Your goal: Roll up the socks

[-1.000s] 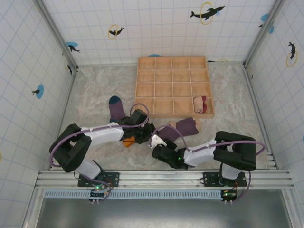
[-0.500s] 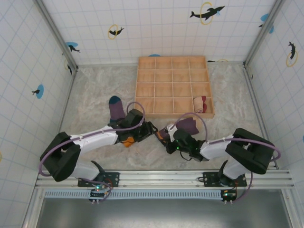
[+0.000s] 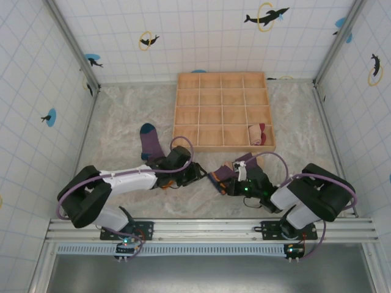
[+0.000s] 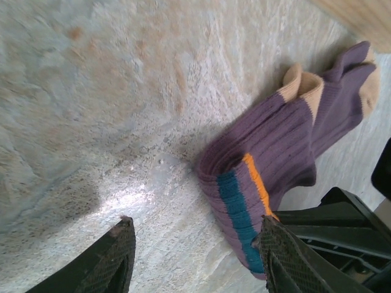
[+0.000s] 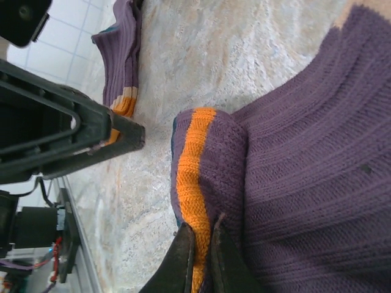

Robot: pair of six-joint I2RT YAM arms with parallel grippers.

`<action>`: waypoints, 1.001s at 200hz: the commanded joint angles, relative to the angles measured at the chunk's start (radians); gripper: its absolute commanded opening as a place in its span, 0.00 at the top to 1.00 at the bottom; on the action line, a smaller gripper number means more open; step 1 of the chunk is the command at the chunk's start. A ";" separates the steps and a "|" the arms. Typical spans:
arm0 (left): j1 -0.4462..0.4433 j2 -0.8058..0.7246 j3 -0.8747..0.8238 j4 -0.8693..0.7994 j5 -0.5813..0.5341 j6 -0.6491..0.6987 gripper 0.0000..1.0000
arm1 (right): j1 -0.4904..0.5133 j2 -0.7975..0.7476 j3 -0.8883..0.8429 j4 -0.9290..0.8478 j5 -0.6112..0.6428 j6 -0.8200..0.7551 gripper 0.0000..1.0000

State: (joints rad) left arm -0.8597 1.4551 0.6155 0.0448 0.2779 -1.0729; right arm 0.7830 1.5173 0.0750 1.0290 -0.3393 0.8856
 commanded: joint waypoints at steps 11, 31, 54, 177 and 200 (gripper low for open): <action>-0.035 0.055 0.040 0.057 -0.019 0.006 0.45 | -0.011 0.044 -0.043 -0.030 0.005 0.102 1.00; -0.056 0.091 0.059 0.081 -0.016 -0.004 0.46 | -0.013 0.064 -0.062 -0.031 0.030 0.136 1.00; -0.083 0.136 0.084 0.108 -0.022 -0.016 0.46 | -0.012 0.085 -0.076 -0.035 0.051 0.157 1.00; -0.122 0.292 0.133 0.096 -0.030 -0.092 1.00 | -0.040 0.124 -0.069 0.004 0.034 0.169 1.00; -0.117 0.289 0.166 0.006 -0.053 -0.064 1.00 | -0.037 0.097 -0.043 -0.043 0.031 0.126 0.86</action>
State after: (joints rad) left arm -0.9699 1.7111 0.7475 0.1864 0.2642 -1.1557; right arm 0.7460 1.6051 0.0319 1.1755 -0.3332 1.0603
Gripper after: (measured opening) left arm 0.087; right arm 0.082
